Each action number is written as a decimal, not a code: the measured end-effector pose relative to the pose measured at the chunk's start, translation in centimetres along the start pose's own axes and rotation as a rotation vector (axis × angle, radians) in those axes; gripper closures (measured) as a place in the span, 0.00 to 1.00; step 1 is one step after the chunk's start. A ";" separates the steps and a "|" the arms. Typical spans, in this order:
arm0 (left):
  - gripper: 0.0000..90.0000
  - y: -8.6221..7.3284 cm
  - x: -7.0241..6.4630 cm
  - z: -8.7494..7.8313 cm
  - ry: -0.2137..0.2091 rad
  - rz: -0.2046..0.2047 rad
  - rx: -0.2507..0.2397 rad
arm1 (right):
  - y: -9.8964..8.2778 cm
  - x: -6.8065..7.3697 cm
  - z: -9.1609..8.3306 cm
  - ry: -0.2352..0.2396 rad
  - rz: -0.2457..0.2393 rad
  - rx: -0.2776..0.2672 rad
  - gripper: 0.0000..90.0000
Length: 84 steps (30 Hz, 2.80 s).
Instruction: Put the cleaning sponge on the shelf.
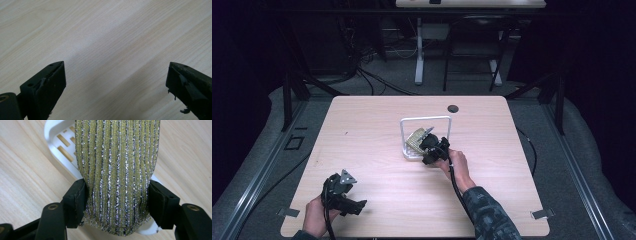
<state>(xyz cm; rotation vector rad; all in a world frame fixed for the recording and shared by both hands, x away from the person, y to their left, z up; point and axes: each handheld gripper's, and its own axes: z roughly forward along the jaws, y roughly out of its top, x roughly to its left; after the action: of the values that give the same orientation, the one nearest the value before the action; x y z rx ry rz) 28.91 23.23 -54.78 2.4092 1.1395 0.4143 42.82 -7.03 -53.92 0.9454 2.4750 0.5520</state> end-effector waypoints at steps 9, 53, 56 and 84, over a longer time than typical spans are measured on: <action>0.03 0.0 0.1 0.3 -0.013 0.003 0.016 | 0.3 0.3 0.6 0.008 -0.001 0.004 0.34; 0.03 0.2 0.0 0.3 -0.012 0.000 0.019 | -3.4 0.9 -9.6 0.236 -0.036 -0.140 0.00; 0.03 0.2 0.0 0.3 -0.011 -0.001 0.018 | -4.4 0.7 -10.5 0.228 -0.039 -0.138 0.00; 0.03 0.2 -0.3 0.4 -0.012 0.004 0.026 | -17.9 -3.7 -16.1 0.108 0.188 -0.118 0.01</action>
<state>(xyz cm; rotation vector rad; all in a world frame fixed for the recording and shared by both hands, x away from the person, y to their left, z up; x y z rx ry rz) 29.06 22.78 -55.01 2.4333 1.1422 0.3887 27.54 -25.31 -48.69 1.1350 2.4299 0.8218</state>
